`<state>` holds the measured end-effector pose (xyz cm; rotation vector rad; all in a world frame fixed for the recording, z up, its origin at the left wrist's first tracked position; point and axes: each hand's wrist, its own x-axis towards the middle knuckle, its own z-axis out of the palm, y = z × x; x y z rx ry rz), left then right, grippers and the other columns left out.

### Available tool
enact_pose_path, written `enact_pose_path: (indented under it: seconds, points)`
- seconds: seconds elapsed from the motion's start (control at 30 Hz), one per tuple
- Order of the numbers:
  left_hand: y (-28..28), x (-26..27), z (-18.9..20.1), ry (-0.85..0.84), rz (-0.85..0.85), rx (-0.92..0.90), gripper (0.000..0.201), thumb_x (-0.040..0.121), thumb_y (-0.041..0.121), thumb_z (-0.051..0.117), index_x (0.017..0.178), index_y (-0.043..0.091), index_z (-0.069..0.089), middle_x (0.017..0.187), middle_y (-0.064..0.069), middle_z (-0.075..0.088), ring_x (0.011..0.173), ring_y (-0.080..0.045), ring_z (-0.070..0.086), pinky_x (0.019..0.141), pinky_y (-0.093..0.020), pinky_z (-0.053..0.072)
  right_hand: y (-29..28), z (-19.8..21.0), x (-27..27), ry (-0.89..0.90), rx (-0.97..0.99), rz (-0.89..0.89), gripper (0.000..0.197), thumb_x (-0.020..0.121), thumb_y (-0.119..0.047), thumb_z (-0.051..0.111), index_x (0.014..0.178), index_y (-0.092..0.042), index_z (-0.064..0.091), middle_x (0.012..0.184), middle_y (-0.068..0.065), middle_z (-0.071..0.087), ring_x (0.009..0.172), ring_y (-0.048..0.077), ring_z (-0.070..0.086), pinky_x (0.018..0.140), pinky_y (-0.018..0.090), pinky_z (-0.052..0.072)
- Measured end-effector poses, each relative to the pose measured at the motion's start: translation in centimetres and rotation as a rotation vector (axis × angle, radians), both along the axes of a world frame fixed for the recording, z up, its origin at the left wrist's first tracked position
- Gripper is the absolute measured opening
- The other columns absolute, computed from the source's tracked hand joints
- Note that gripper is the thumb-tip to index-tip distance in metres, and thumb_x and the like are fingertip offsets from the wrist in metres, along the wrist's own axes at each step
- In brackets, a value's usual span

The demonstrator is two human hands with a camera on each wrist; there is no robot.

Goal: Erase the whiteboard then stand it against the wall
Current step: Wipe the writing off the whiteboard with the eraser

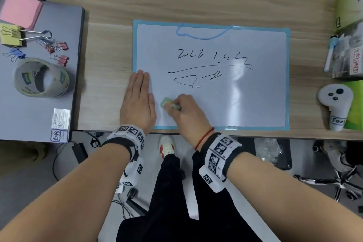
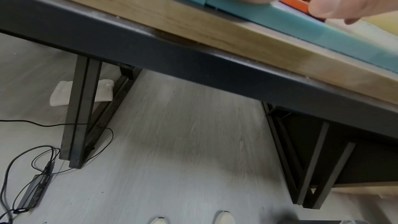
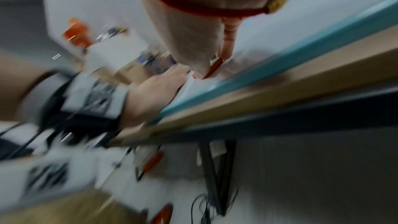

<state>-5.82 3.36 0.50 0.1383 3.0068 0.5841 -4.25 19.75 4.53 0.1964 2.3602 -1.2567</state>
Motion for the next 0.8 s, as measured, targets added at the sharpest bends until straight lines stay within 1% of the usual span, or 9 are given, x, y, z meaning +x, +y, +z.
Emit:
enact_pose_path:
  seconds: [0.07, 0.1, 0.23, 0.33, 0.43, 0.53, 0.6, 0.7, 0.8]
  points:
    - [0.0, 0.0, 0.0, 0.002, 0.000, -0.003, 0.054, 0.101, 0.017, 0.029, 0.152, 0.000, 0.026, 0.161, -0.013, 0.024, 0.151, -0.026, 0.015, 0.125, -0.033, 0.010, -0.3, 0.0, 0.5, 0.014, 0.040, 0.129, 0.025, 0.100, -0.039, 0.055, 0.093, -0.015, 0.052, 0.089, -0.006, 0.046, 0.077, 0.011, 0.048, 0.070, 0.031, 0.043]
    - [0.0, 0.0, 0.0, -0.002, 0.001, -0.005, 0.054, 0.101, 0.017, 0.028, 0.152, 0.000, 0.026, 0.161, -0.013, 0.023, 0.151, -0.026, 0.015, 0.125, -0.033, 0.009, 0.3, -0.1, 0.0, 0.010, 0.051, 0.081, 0.026, 0.099, -0.041, 0.056, 0.094, -0.016, 0.053, 0.089, -0.006, 0.047, 0.079, 0.013, 0.050, 0.072, 0.032, 0.043]
    - [0.1, 0.1, 0.2, -0.007, 0.001, -0.013, 0.055, 0.101, 0.019, 0.026, 0.153, 0.000, 0.025, 0.161, -0.013, 0.023, 0.152, -0.026, 0.014, 0.125, -0.034, 0.010, 2.6, -0.2, -3.0, -0.022, -0.026, -0.343, 0.029, 0.093, -0.042, 0.063, 0.084, -0.018, 0.053, 0.088, -0.001, 0.053, 0.079, 0.018, 0.054, 0.075, 0.038, 0.047]
    - [0.0, 0.0, 0.0, -0.009, 0.000, -0.010, 0.055, 0.101, 0.019, 0.026, 0.152, 0.000, 0.025, 0.161, -0.013, 0.023, 0.152, -0.026, 0.014, 0.125, -0.034, 0.010, 0.5, 0.5, -1.1, -0.016, -0.019, -0.083, 0.025, 0.097, -0.039, 0.059, 0.091, -0.015, 0.054, 0.088, -0.007, 0.048, 0.079, 0.015, 0.052, 0.075, 0.034, 0.045]
    - [-0.1, 0.0, 0.0, -0.013, 0.001, -0.007, 0.055, 0.101, 0.018, 0.027, 0.152, 0.000, 0.025, 0.161, -0.013, 0.023, 0.152, -0.026, 0.014, 0.125, -0.033, 0.009, -0.5, 0.3, 0.3, -0.024, 0.004, 0.125, 0.026, 0.099, -0.038, 0.057, 0.098, -0.012, 0.056, 0.095, 0.000, 0.052, 0.083, 0.018, 0.053, 0.075, 0.034, 0.043]
    - [0.0, 0.1, 0.1, -0.026, 0.006, -0.018, 0.055, 0.101, 0.019, 0.025, 0.153, 0.001, 0.024, 0.162, -0.012, 0.021, 0.152, -0.025, 0.012, 0.125, -0.031, 0.006, 3.3, -0.6, -3.3, -0.029, -0.037, -0.275, 0.033, 0.092, -0.047, 0.064, 0.084, -0.016, 0.054, 0.085, 0.000, 0.054, 0.071, 0.018, 0.051, 0.068, 0.035, 0.043]
    - [0.1, 0.1, 0.2, -0.028, 0.012, -0.017, 0.055, 0.101, 0.019, 0.024, 0.153, 0.001, 0.024, 0.162, -0.011, 0.020, 0.152, -0.024, 0.011, 0.125, -0.030, 0.005, 7.2, -1.1, -5.7, 0.106, 0.052, -0.471, 0.033, 0.091, -0.042, 0.068, 0.080, -0.014, 0.054, 0.083, 0.003, 0.054, 0.070, 0.016, 0.049, 0.066, 0.028, 0.040]
    - [0.0, 0.1, 0.1, -0.033, 0.018, -0.031, 0.055, 0.101, 0.020, 0.023, 0.153, 0.001, 0.024, 0.162, -0.011, 0.021, 0.152, -0.024, 0.012, 0.125, -0.033, 0.008, 8.8, -1.7, -6.3, 0.200, 0.142, -0.482, 0.027, 0.095, -0.033, 0.065, 0.084, -0.009, 0.056, 0.087, 0.002, 0.050, 0.071, 0.008, 0.047, 0.069, 0.027, 0.041]
    - [0.0, 0.0, 0.1, -0.042, 0.019, -0.063, 0.056, 0.101, 0.022, 0.022, 0.153, 0.003, 0.024, 0.162, -0.011, 0.021, 0.152, -0.024, 0.012, 0.125, -0.036, 0.011, 5.6, -1.0, -4.2, 0.023, -0.002, -0.410, 0.031, 0.093, -0.039, 0.065, 0.083, -0.012, 0.054, 0.085, -0.002, 0.049, 0.077, 0.017, 0.053, 0.070, 0.031, 0.043]
